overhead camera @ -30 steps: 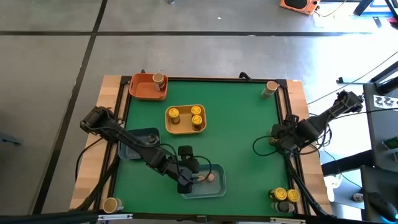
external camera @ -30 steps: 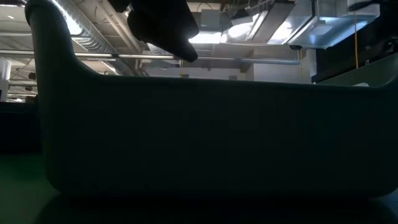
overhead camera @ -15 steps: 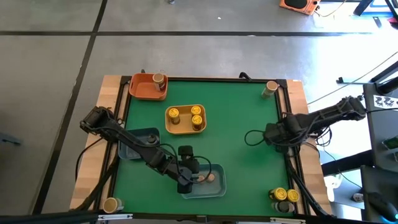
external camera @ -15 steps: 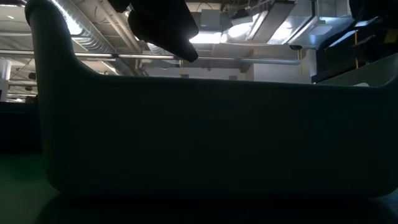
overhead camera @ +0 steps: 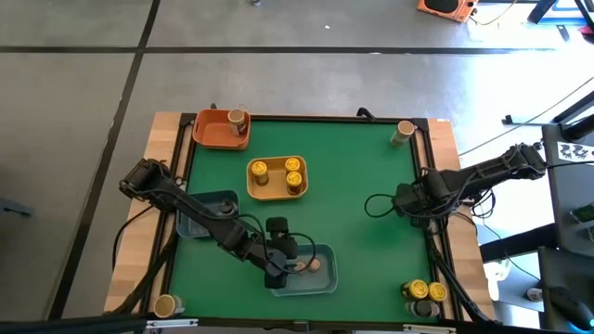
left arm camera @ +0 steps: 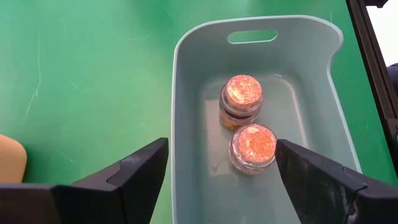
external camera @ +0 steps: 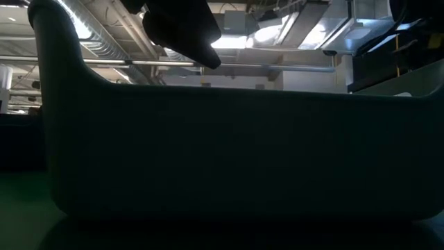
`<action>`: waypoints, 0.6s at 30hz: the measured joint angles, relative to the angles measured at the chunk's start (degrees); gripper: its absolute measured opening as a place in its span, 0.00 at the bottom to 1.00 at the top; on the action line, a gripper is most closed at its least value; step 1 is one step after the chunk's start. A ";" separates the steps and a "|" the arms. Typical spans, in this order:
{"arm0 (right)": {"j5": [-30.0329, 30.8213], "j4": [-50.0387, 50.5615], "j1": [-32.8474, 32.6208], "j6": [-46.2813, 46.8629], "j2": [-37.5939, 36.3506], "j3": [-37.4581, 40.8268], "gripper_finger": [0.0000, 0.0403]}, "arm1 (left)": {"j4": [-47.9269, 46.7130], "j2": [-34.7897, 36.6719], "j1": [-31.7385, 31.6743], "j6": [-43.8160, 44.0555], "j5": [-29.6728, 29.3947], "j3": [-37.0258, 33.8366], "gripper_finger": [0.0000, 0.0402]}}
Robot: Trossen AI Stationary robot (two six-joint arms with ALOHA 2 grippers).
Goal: Sort spices by type
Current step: Put the yellow seasoning bottle into the yellow bin
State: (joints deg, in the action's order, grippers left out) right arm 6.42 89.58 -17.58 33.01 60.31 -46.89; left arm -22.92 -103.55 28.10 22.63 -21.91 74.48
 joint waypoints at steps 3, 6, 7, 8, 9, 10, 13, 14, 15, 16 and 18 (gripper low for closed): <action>0.00 -0.04 0.00 0.06 0.08 -0.02 0.67 | 0.00 0.00 0.00 0.00 0.00 0.00 0.73; 0.23 0.07 0.00 0.15 1.12 -0.02 0.72 | 0.02 0.00 -0.02 0.09 0.00 0.00 0.73; 0.36 0.07 0.00 0.15 1.62 -0.02 0.75 | 0.12 0.00 -0.02 0.04 0.00 0.00 0.73; 0.46 0.03 0.00 0.15 2.11 -0.02 0.79 | 0.54 0.00 -0.02 -0.04 0.00 0.00 0.73; 0.46 -0.07 0.00 0.15 2.78 -0.02 0.82 | 0.99 0.00 -0.02 -0.05 0.00 0.00 0.73; 0.46 -0.07 0.00 0.15 3.45 -0.02 0.86 | 1.42 0.00 -0.02 -0.10 0.00 0.00 0.73; 0.28 0.15 0.00 0.00 5.67 -0.02 0.95 | 2.30 0.00 -0.02 -0.57 0.00 0.00 0.73; -0.26 0.34 0.00 -0.36 6.41 -0.02 0.97 | 2.40 0.00 -0.02 -0.59 0.00 0.00 0.73; -1.03 0.42 0.00 -0.93 7.12 -0.02 0.98 | 2.37 0.00 -0.02 -0.57 0.00 0.00 0.73; -2.15 0.41 0.00 -1.65 7.68 -0.02 0.98 | 2.36 0.00 -0.02 -0.55 0.00 0.00 0.73; -3.04 0.00 -0.09 -1.88 8.52 -0.02 0.97 | 2.40 0.00 -0.02 -0.55 0.00 0.00 0.73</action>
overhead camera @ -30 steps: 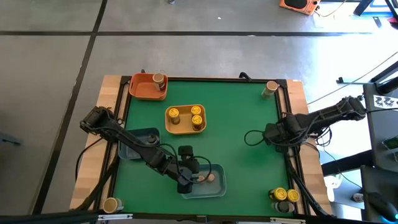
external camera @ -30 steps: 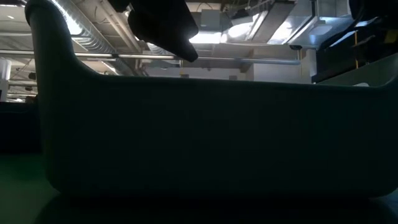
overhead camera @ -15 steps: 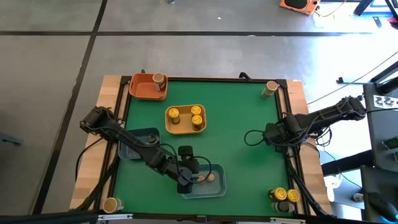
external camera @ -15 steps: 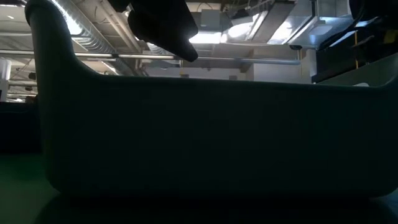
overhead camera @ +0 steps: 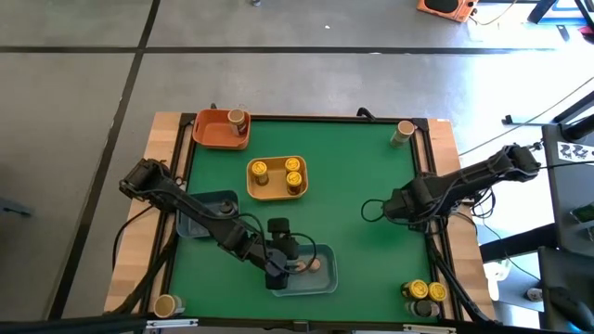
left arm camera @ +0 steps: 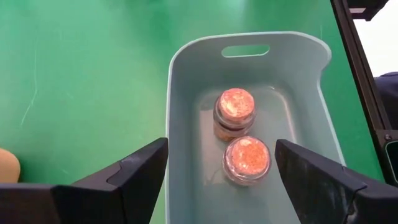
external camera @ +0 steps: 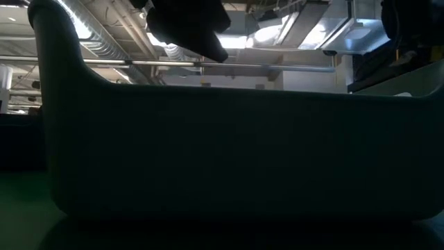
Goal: Sort spices by type
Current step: Put the yellow seasoning bottle into the yellow bin
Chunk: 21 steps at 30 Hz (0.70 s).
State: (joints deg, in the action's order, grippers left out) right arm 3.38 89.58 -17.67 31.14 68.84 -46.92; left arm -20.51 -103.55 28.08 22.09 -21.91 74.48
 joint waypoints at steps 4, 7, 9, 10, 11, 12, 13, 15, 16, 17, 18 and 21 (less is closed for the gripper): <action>2.96 -1.90 0.06 -1.30 1.15 0.71 0.94 | 0.11 0.00 0.00 0.01 0.02 0.00 0.73; 4.13 -3.26 0.09 -2.38 2.37 2.64 0.92 | 0.11 0.00 0.00 0.30 0.02 0.00 0.73; 3.46 -3.60 0.09 -3.25 3.51 3.82 0.90 | 0.15 0.00 0.00 0.32 0.02 0.00 0.73; 3.64 -3.52 0.08 -3.44 4.33 3.90 0.89 | 0.13 0.00 0.00 0.32 0.02 0.00 0.73; 3.73 -3.96 0.06 -3.59 4.87 3.91 0.88 | 0.13 0.00 0.00 0.33 0.02 0.00 0.73; 3.99 -4.12 0.09 -3.59 5.29 3.91 0.87 | 0.13 0.00 0.00 0.33 0.02 0.00 0.73; 4.33 -4.09 0.09 -3.73 5.69 3.91 0.86 | 0.13 0.00 0.00 0.33 0.02 0.00 0.73; 4.57 -4.66 0.09 -4.61 6.20 3.91 0.82 | 0.13 0.00 0.00 0.35 0.02 0.00 0.73; 4.60 -4.72 0.08 -4.91 6.32 3.91 0.80 | 0.13 0.00 0.00 0.35 0.02 0.00 0.73; 4.67 -4.69 0.09 -5.41 6.39 3.91 0.78 | 0.11 0.00 0.00 0.35 0.02 0.00 0.73; 4.83 -4.66 0.09 -5.87 6.39 3.91 0.75 | 0.13 0.00 0.00 0.37 0.02 0.00 0.73; 5.25 -4.21 0.06 -7.47 6.39 3.91 0.64 | 0.13 0.00 0.00 0.43 0.05 0.00 0.73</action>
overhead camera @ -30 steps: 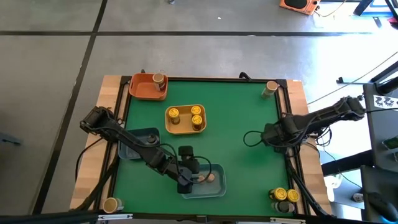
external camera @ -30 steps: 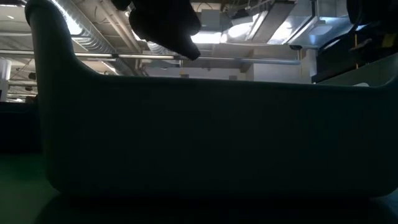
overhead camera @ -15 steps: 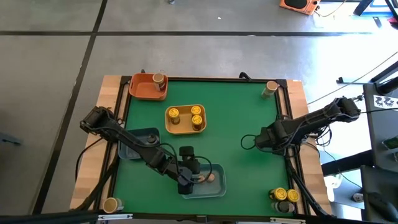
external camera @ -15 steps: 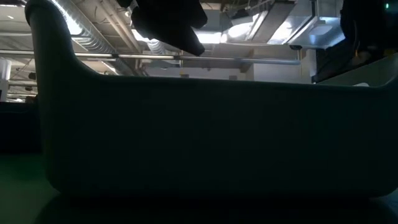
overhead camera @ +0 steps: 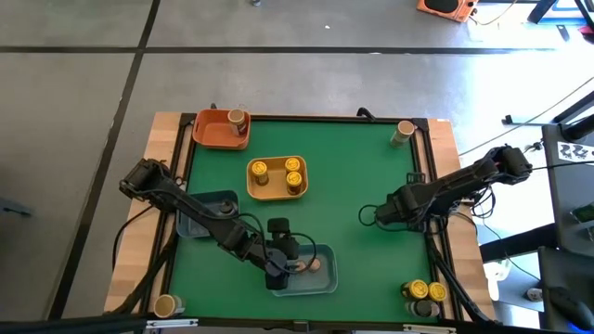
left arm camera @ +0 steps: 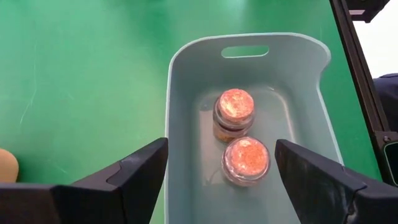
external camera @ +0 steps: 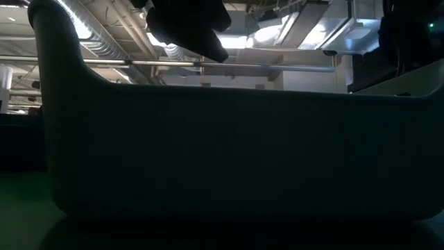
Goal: Sort spices by type
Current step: Put the yellow seasoning bottle into the yellow bin
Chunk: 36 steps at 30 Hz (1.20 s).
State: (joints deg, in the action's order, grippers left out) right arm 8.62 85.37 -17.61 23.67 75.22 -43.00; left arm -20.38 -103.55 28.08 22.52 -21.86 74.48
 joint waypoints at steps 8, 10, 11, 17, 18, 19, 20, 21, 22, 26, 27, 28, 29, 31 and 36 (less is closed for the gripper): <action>-0.17 1.80 0.00 -2.13 0.02 -3.65 0.55 | 0.04 0.35 0.06 0.37 1.33 0.00 0.73; -0.20 1.72 0.00 -2.11 0.02 -5.81 0.55 | -0.01 0.34 0.07 1.29 1.36 0.00 0.73; -0.20 1.75 0.00 -2.11 0.02 -7.03 0.55 | -0.04 0.35 0.04 1.72 1.35 0.00 0.73; 1.26 1.46 0.00 -2.13 0.02 -15.41 0.57 | -1.66 0.81 0.02 2.92 1.36 0.00 0.73; 2.35 1.19 0.00 -2.13 0.02 -16.90 0.57 | -2.23 1.25 0.02 3.20 1.24 0.00 0.73; 3.14 0.64 0.00 -2.28 0.02 -18.22 0.57 | -2.68 2.01 0.02 3.31 0.70 0.00 0.73; 3.94 -0.25 0.00 -2.70 0.02 -19.37 0.57 | -3.30 2.69 0.04 3.00 -0.21 0.00 0.73; 4.80 -1.22 0.00 -2.97 0.02 -20.53 0.56 | -3.97 3.58 0.03 2.23 -1.14 0.00 0.73; 5.83 -2.46 0.00 -3.04 0.02 -21.47 0.56 | -4.82 4.45 0.02 1.20 -2.18 0.00 0.73; 9.67 -7.59 0.00 -3.11 0.00 -22.84 0.56 | -7.66 8.19 -0.45 -2.35 -3.35 0.00 0.73; 10.21 -8.62 0.00 -3.11 0.00 -22.84 0.57 | -8.08 8.96 -0.74 -3.43 -3.68 0.00 0.73; 11.10 -9.95 0.00 -3.12 0.00 -22.82 0.58 | -8.34 9.57 -1.31 -4.51 -3.75 0.00 0.73; 12.14 -11.43 0.00 -3.26 0.00 -22.82 0.58 | -8.14 9.88 -2.04 -5.63 -3.85 0.00 0.71; 14.00 -15.35 0.00 -4.44 0.11 -22.83 0.57 | -7.60 10.01 -3.89 -7.56 -3.96 -0.24 0.67; 15.90 -25.87 0.00 -7.85 0.41 -22.84 0.56 | -5.34 9.18 -9.59 -7.49 -2.54 -3.16 0.48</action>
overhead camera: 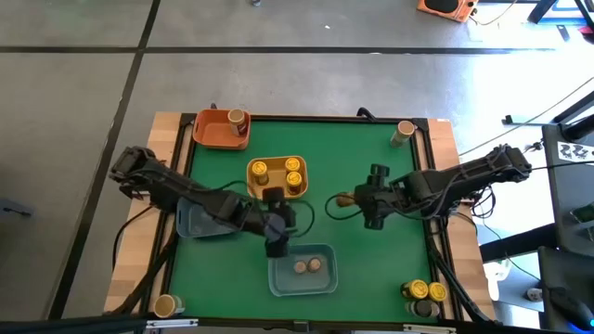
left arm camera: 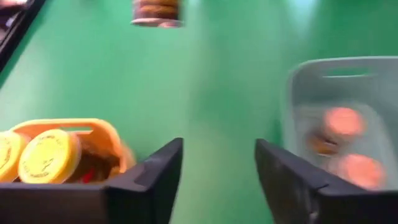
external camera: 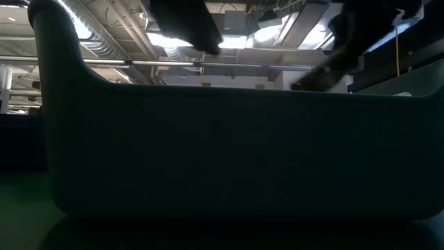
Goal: Sort spices by type
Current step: Put the yellow seasoning bottle into the yellow bin
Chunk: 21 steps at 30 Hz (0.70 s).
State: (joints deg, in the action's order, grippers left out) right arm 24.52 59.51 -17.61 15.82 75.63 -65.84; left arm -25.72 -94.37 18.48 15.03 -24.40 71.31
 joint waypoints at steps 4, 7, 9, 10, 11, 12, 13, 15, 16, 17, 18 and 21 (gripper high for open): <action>0.40 -5.53 0.00 -2.87 1.47 0.02 0.57 | 8.81 -0.39 -2.66 -0.60 -0.04 -1.97 0.30; 0.83 -9.08 0.00 -4.48 3.24 0.02 0.57 | 15.39 -0.35 -2.98 -3.53 0.28 -3.57 0.17; 0.84 -11.63 0.00 -5.43 4.37 0.02 0.57 | 18.19 -0.35 -3.40 -5.49 0.33 -4.54 0.10; 0.84 -12.71 0.00 -5.77 4.87 0.02 0.57 | 19.52 -0.35 -3.66 -6.10 0.30 -5.06 0.07; 0.86 -13.63 0.00 -5.90 5.37 0.02 0.57 | 20.23 -0.35 -3.83 -6.45 0.26 -5.46 0.04; 0.83 -14.60 0.00 -5.97 5.72 0.02 0.57 | 20.79 -0.35 -4.06 -6.74 0.22 -5.96 0.02; 0.82 -15.58 0.00 -5.95 6.04 0.02 0.57 | 21.36 -0.35 -4.19 -6.86 0.10 -6.37 0.01; 0.84 -17.68 0.00 -6.01 6.58 0.04 0.57 | 22.10 -0.35 -4.48 -7.25 0.12 -7.01 0.02; 0.79 -19.10 0.00 -6.06 6.74 0.04 0.57 | 22.10 -0.32 -4.61 -7.32 0.15 -7.36 0.02; 0.54 -20.74 0.00 -6.65 6.83 0.04 0.57 | 22.19 -0.32 -4.79 -7.42 0.25 -7.86 0.03; 0.19 -22.18 0.00 -7.31 6.84 0.04 0.57 | 22.01 -0.35 -5.02 -7.43 0.32 -8.35 0.03; -0.56 -25.68 0.07 -8.78 6.88 0.21 0.57 | 22.11 -0.30 -5.15 -7.63 0.27 -8.81 0.02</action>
State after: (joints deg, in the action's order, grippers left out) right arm 23.96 33.83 -17.54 7.04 82.52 -65.63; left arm -3.62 -94.67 13.34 7.40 -24.13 62.50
